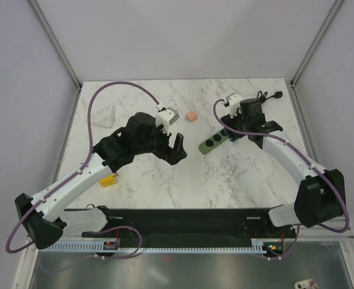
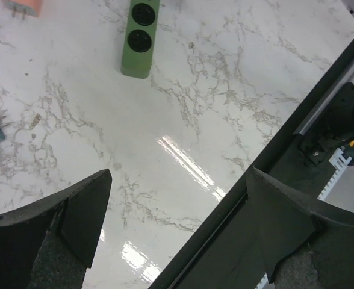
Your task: Insert the plug
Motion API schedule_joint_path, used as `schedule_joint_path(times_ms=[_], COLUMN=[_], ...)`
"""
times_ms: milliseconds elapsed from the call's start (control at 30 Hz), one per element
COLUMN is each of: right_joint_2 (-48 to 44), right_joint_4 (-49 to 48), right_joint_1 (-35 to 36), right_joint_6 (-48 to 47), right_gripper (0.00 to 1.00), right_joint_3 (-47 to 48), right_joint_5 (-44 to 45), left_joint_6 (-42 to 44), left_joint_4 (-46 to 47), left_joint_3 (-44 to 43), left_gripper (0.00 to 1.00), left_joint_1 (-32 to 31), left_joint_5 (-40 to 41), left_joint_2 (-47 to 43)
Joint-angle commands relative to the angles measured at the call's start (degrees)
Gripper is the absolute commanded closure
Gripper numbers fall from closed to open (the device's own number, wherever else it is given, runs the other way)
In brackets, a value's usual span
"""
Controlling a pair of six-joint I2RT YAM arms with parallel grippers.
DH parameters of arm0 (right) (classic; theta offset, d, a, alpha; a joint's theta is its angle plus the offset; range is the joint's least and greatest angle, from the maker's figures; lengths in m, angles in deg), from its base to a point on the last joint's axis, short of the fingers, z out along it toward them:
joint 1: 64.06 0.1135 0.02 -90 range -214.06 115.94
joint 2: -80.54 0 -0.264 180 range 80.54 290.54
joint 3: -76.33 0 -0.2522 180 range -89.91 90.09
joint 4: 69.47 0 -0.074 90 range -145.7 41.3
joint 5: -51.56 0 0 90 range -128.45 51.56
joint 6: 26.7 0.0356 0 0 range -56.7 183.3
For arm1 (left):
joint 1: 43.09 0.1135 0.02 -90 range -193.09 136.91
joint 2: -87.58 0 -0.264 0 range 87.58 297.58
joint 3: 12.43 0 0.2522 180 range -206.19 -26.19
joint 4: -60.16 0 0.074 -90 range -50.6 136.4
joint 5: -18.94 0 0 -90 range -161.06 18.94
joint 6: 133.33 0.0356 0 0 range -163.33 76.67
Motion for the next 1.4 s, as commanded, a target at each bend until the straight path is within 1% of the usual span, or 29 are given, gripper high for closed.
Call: schedule_joint_path(times_ms=[0,67,100,133,267,400,633,667,800,1000,1133,1367], right_joint_2=[0.86,1.31,1.66,1.92,3.07,5.96,9.31,9.66,12.11,13.35,15.02,17.30], right_joint_4=[-6.78,-9.84,-11.26,-12.66,-17.94,-20.14,-22.96,-24.61,-24.89,-24.89,-24.81,-23.49], right_joint_1=[-3.93,-5.08,-6.39,-7.02,-9.13,-12.38,-13.70,-13.88,-15.02,-16.86,-17.31,-17.83], right_joint_6=[-8.54,-8.82,-9.43,-9.78,-11.10,-11.72,-11.63,-11.72,-12.77,-13.21,-13.13,-14.18], right_gripper=[1.00,1.00,1.00,1.00,1.00,1.00,1.00,1.00,1.00,1.00,1.00,1.00], right_joint_3=[-0.28,-0.80,-1.76,-2.29,-4.06,-4.06,-4.14,-4.15,-3.62,-3.35,-2.39,-0.02], right_joint_5=[-6.57,-10.27,-14.73,-16.08,-18.20,-22.41,-28.21,-29.09,-29.01,-30.23,-31.56,-32.53], left_joint_6=[3.73,3.99,3.99,3.99,4.35,4.35,4.70,4.70,4.79,5.75,5.66,5.84], left_joint_4=[0.36,1.06,1.33,1.59,1.94,2.47,2.65,2.47,2.56,2.56,2.39,2.47], left_joint_3=[3.22,4.02,4.63,4.90,5.16,5.52,5.52,5.60,5.69,5.78,5.69,5.87], left_gripper=[0.00,0.00,0.00,0.00,0.00,0.00,0.00,0.00,0.00,0.00,0.00,0.00], left_joint_1=[0.15,0.15,0.15,0.15,0.15,0.15,0.15,0.15,0.15,0.15,0.15,0.15], left_joint_5=[6.25,7.05,7.15,7.15,6.00,6.35,6.71,6.53,6.62,5.66,4.42,4.77], left_joint_2=[-1.96,-2.22,-2.22,-2.22,-2.22,-2.75,-2.66,-2.66,-3.10,-3.37,-3.19,-3.54])
